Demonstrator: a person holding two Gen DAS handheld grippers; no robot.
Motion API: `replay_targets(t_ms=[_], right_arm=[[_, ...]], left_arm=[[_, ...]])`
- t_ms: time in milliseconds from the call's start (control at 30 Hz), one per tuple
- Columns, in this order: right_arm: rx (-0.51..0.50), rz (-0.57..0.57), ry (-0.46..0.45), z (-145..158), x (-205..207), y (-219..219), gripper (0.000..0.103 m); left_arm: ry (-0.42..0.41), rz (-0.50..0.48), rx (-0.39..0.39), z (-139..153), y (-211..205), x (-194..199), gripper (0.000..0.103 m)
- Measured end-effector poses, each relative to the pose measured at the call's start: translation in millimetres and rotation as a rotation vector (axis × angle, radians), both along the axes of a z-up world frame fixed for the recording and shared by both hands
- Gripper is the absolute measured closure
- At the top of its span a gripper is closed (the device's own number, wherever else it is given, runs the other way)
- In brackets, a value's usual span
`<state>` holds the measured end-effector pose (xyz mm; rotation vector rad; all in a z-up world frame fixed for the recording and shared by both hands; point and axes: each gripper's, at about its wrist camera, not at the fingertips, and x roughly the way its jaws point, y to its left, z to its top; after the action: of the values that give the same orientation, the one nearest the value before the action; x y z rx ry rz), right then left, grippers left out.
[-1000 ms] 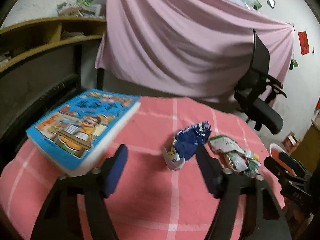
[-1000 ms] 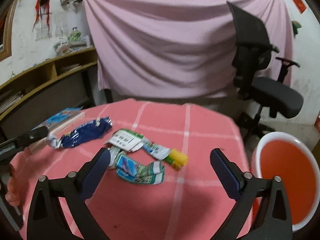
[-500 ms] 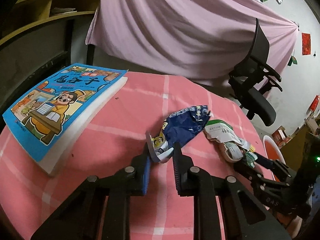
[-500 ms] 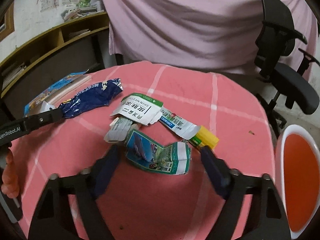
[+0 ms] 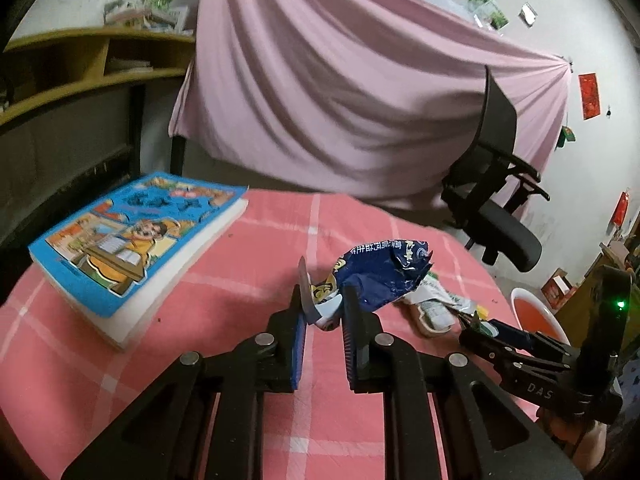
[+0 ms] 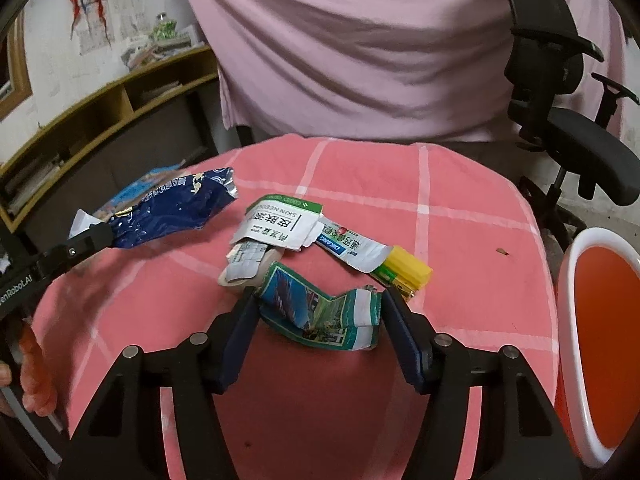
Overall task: Collect trash
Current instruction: 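Grasp the blue wrapper with the left tool while the right tool grasps the green packet, then lift both held wrappers and carry them toward the orange bucket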
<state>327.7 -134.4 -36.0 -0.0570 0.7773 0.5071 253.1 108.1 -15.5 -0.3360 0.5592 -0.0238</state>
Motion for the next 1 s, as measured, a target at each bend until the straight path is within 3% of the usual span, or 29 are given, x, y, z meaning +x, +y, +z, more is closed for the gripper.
replay_targets(t_ms=[400, 667, 1000], right_arm=[[0.177, -0.071, -0.346, 40, -51, -33, 0.042], [0.244, -0.098, -0.505, 55, -72, -46, 0.042], [0.268, -0.207, -0.648, 74, -91, -96, 0.042]], left_arm=[[-0.269, -0.006, 0.188, 24, -35, -43, 0.090], [-0.381, 0.013, 0.232, 32, -53, -63, 0.090], [-0.492, -0.062, 0.216, 69, -108, -74, 0.090]])
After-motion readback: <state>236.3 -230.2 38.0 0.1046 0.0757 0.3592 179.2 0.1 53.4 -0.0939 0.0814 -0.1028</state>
